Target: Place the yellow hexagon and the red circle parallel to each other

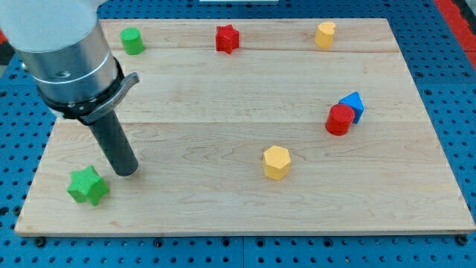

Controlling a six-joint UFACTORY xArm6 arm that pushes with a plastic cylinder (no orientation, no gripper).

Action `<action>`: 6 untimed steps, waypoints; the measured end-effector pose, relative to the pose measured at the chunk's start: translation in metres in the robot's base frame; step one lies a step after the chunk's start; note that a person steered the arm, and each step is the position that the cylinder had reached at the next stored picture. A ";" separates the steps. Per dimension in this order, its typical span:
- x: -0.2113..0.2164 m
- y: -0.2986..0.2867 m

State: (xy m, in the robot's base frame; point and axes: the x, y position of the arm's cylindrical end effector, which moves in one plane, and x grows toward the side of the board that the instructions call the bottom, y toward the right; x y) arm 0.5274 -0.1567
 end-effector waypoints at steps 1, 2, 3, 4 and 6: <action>0.000 0.026; -0.001 0.047; -0.001 0.054; -0.001 0.054; -0.020 0.079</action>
State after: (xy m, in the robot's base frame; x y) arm 0.5075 -0.0776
